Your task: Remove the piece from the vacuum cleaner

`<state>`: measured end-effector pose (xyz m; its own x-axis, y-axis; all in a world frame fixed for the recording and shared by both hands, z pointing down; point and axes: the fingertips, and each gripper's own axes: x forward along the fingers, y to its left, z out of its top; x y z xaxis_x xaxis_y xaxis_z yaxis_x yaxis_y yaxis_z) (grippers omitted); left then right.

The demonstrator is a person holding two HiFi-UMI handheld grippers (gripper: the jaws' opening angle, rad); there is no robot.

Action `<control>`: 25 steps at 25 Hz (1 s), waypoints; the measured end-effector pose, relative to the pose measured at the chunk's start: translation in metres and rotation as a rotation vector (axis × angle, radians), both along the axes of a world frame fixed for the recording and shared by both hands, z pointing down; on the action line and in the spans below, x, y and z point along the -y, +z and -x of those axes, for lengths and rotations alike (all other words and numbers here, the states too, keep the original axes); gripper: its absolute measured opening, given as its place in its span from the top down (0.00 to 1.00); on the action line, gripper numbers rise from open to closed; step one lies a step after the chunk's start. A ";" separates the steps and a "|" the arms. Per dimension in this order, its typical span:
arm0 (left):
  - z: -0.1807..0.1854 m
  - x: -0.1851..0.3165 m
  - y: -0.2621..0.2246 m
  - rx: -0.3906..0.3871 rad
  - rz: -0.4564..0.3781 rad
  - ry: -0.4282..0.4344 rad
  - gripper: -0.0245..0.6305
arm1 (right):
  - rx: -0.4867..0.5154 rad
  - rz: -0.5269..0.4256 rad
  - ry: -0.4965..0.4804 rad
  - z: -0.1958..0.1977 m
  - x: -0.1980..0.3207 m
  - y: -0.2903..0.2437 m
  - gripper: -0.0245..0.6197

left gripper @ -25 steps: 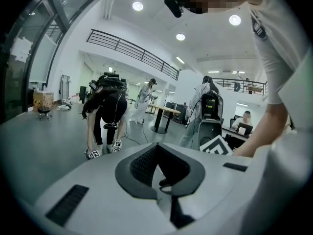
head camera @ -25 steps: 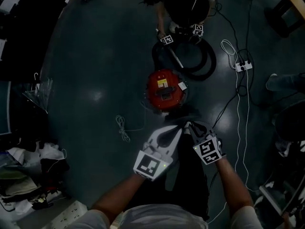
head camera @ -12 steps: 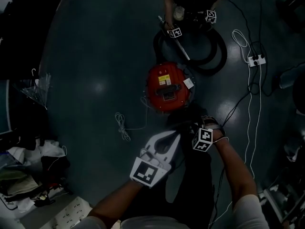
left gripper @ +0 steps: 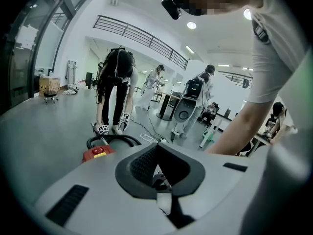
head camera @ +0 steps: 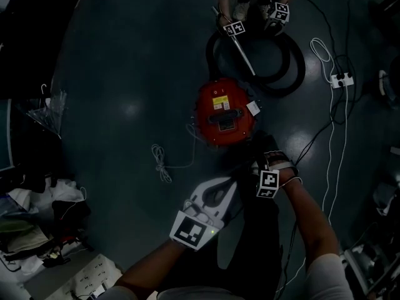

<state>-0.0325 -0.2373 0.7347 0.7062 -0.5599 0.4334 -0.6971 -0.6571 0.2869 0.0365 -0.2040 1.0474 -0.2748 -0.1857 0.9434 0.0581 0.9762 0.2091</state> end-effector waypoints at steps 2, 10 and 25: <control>0.000 -0.001 0.000 -0.004 0.006 -0.002 0.95 | -0.011 0.001 -0.053 -0.002 -0.007 -0.001 0.89; 0.000 -0.001 0.000 -0.007 0.017 0.000 0.95 | -0.062 0.019 -0.226 -0.002 -0.022 -0.002 0.90; 0.013 -0.019 -0.056 0.011 0.000 0.027 0.95 | 0.062 0.124 0.035 0.005 -0.056 -0.109 0.90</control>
